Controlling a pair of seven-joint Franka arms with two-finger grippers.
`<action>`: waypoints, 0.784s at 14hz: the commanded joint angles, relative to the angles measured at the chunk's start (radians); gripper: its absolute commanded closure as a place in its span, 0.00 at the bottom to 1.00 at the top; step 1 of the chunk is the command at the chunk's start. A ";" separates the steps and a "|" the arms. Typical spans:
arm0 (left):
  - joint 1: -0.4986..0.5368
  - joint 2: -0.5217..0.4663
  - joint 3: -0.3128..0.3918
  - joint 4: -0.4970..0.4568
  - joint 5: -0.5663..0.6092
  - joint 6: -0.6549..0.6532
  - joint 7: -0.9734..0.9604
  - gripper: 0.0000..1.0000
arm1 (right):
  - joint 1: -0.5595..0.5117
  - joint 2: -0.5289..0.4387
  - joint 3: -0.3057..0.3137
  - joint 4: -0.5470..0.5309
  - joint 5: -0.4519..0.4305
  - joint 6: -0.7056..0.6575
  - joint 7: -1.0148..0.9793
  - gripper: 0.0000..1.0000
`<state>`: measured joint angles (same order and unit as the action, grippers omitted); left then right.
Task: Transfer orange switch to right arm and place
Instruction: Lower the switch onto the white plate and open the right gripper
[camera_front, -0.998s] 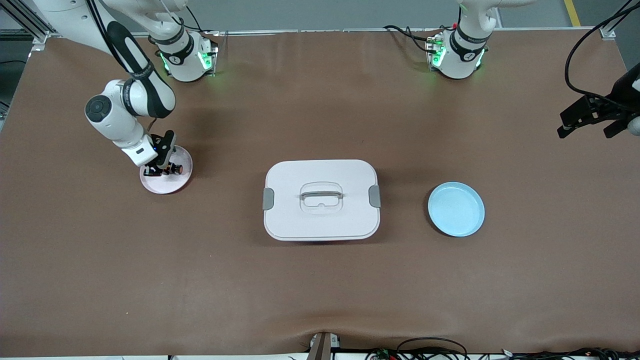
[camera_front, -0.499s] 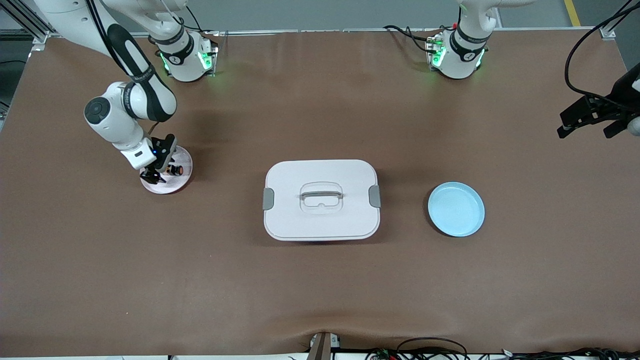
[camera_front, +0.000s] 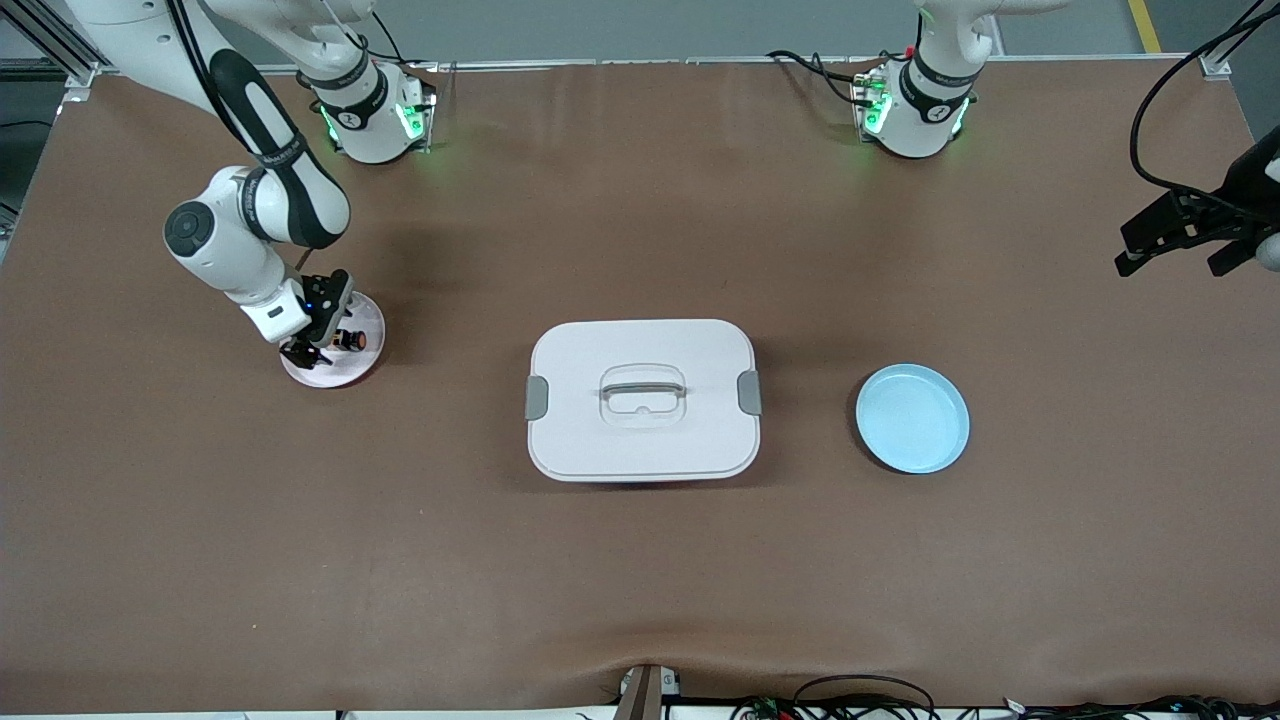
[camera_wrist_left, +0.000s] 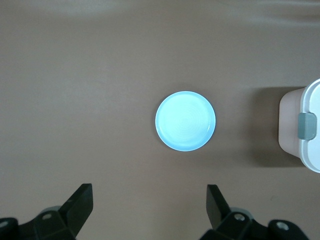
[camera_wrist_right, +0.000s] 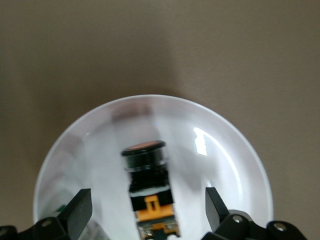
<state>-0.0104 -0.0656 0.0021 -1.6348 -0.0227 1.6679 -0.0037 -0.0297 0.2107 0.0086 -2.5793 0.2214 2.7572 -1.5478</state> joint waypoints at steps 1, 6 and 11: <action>-0.009 0.012 0.004 0.032 0.015 -0.022 -0.001 0.00 | -0.001 -0.027 -0.005 0.042 0.059 -0.158 -0.014 0.00; -0.009 0.012 0.004 0.036 0.013 -0.022 0.001 0.00 | -0.030 -0.056 -0.013 0.188 0.059 -0.410 -0.038 0.00; -0.008 0.017 0.004 0.036 0.015 -0.022 0.005 0.00 | -0.067 -0.065 -0.016 0.399 0.050 -0.658 0.006 0.00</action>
<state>-0.0105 -0.0632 0.0021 -1.6265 -0.0227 1.6678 -0.0036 -0.0583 0.1482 -0.0130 -2.2594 0.2599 2.1886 -1.5532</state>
